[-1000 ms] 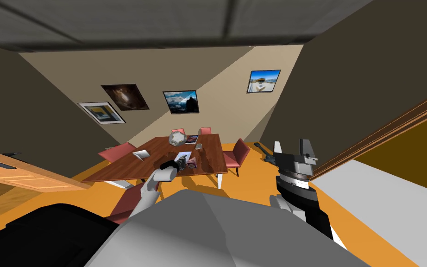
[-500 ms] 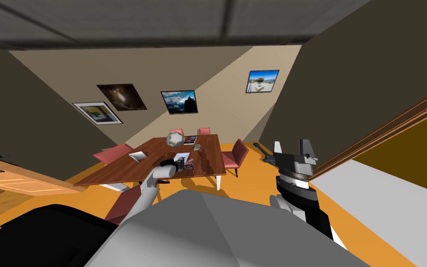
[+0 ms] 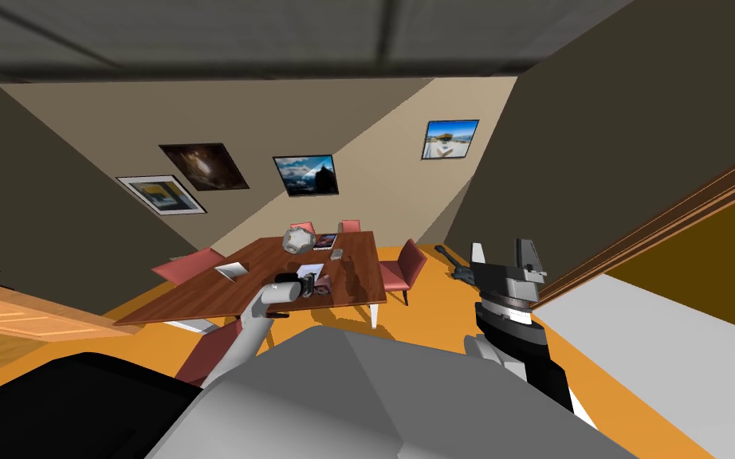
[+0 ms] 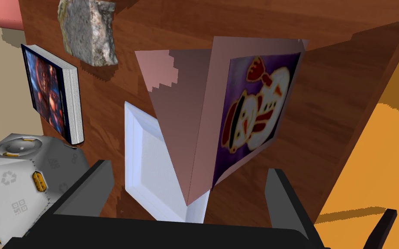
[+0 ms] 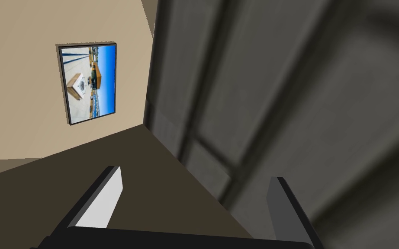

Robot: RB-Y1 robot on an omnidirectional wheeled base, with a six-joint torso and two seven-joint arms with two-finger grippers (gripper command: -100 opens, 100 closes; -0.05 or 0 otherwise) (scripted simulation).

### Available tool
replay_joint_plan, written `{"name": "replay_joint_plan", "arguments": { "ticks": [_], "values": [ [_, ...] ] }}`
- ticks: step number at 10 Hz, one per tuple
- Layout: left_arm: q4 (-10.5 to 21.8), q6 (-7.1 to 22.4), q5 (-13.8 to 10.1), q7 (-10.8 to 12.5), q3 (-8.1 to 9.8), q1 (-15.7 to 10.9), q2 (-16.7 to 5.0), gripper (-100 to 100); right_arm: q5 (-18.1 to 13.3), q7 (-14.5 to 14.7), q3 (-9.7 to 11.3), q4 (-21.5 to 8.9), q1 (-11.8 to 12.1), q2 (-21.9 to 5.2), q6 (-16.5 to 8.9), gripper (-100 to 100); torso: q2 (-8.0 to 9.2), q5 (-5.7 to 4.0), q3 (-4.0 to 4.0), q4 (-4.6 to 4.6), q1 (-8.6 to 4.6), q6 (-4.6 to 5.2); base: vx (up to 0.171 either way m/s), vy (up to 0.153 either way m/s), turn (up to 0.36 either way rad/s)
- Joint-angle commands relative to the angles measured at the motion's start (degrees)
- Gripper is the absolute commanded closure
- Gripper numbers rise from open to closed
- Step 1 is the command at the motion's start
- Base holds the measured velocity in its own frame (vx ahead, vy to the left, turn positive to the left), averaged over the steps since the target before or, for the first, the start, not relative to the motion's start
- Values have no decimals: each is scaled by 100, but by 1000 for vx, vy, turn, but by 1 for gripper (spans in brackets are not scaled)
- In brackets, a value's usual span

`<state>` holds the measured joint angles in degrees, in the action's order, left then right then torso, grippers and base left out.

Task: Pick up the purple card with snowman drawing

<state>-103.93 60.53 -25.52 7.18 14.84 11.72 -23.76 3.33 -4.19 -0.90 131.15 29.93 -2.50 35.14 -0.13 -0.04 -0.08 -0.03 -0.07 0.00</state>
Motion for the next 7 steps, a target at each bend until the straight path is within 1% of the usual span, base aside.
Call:
{"name": "replay_joint_plan", "arguments": {
  "ticks": [1, 2, 3, 4, 6, 7],
  "values": [
    [50, 168, -18, 55, 27, -46, -34, -100, 0, 0, 0, 0, 0, 0, 0, 0, 0, 0, 0, 0, 0, 0, 25, -23, -9],
    [47, 94, -16, 28, 18, -38, -26, -100, 0, 0, 0, 0, 0, 0, 0, 0, 2, 0, 1, 0, 1, 0, 11, -10, -1],
    [52, 115, -18, 35, 20, -43, -28, 0, 0, 0, 0, 0, 0, 0, 0, 0, 7, 1, 4, 1, 6, 0, 0, 0, 0],
    [230, -30, 30, 8, -16, -88, 15, -100, 0, 0, 0, 0, 0, 0, 0, 0, 11, 2, 6, 2, 9, -1, 11, 8, -24],
    [453, -209, 89, -24, -61, -145, 69, -100, 0, 0, 0, 0, 0, 0, 0, 0, 5, 4, 3, 1, 16, 0, 22, 21, -24],
    [379, -149, 78, -14, -52, -119, 62, -100, 0, 0, 0, 0, 0, -1, 0, 0, 5, 5, 3, 1, 19, 0, 9, 13, -7]
  ]
}}
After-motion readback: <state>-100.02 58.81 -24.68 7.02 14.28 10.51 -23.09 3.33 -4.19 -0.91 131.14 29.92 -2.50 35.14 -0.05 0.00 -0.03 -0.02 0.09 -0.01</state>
